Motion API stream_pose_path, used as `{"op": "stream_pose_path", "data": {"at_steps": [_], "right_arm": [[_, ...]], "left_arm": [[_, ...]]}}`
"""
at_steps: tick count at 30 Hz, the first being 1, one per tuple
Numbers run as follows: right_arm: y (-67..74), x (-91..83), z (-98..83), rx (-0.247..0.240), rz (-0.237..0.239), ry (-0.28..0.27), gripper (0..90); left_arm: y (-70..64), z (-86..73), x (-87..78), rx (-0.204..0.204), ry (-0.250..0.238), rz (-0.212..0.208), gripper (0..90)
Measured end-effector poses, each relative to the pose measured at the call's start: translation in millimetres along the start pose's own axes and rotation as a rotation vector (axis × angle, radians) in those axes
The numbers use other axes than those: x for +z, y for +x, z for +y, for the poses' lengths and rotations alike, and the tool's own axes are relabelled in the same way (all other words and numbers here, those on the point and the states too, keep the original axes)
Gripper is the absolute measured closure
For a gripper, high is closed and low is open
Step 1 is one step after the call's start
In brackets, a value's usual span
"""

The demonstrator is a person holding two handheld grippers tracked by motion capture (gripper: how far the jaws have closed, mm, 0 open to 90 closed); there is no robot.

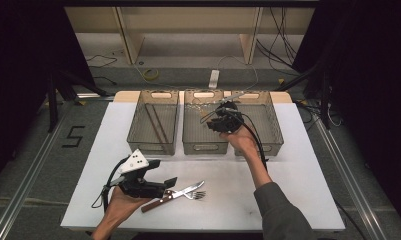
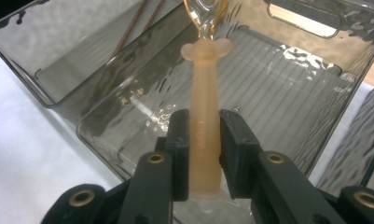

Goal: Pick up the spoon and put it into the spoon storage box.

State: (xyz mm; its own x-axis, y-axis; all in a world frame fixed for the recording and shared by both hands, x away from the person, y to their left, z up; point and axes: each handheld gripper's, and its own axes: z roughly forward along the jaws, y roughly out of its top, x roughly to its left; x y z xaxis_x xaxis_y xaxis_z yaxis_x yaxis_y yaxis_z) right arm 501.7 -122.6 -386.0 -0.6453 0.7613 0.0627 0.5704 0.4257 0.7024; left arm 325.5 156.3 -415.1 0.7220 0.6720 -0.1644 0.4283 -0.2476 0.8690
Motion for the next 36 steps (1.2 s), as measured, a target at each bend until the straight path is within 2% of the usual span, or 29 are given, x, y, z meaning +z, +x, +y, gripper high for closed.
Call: {"op": "stream_pose_path", "data": {"at_steps": [8,9,10,11,12,13,15,16,19,31,36], "right_arm": [[-2.6,8.5,-2.0,0.021,0.007,0.019,73.2],[-2.0,12.7,-2.6,0.034,0.031,0.049,62.2],[-2.0,12.7,-2.6,0.034,0.031,0.049,62.2],[-0.3,15.7,-3.0,0.023,0.04,0.066,57.2],[-0.3,15.7,-3.0,0.023,0.04,0.066,57.2],[0.5,16.5,-3.4,0.026,0.049,0.073,52.8],[0.8,16.2,-3.4,0.026,0.037,0.079,51.5],[1.0,14.4,-3.8,0.006,0.02,0.085,50.8],[1.1,8.8,-4.0,0.002,0.018,0.081,47.7],[6.6,-22.9,-11.3,-0.035,0.042,0.021,36.8],[12.0,-39.9,-22.2,-0.076,0.053,0.003,34.2]], "left_arm": [[0.3,0.0,0.0,0.002,0.008,-0.001,15.2],[0.4,0.0,0.2,0.002,0.009,-0.002,15.2],[0.5,-0.1,0.2,0.002,0.009,-0.002,15.2],[0.7,-0.1,0.1,0.002,0.009,-0.002,15.2],[0.7,-0.1,-0.1,0.001,0.009,-0.002,15.2],[0.8,-0.1,-0.2,0.001,0.009,-0.002,15.2],[0.7,0.0,-0.2,-0.001,0.008,-0.001,15.2],[0.7,0.0,-0.2,-0.001,0.008,-0.001,15.2],[0.9,-0.1,0.1,0.0,0.013,-0.004,15.2],[0.8,-0.3,1.3,0.0,0.025,-0.007,15.2],[0.7,-0.7,3.2,0.001,0.037,-0.007,15.2]]}}
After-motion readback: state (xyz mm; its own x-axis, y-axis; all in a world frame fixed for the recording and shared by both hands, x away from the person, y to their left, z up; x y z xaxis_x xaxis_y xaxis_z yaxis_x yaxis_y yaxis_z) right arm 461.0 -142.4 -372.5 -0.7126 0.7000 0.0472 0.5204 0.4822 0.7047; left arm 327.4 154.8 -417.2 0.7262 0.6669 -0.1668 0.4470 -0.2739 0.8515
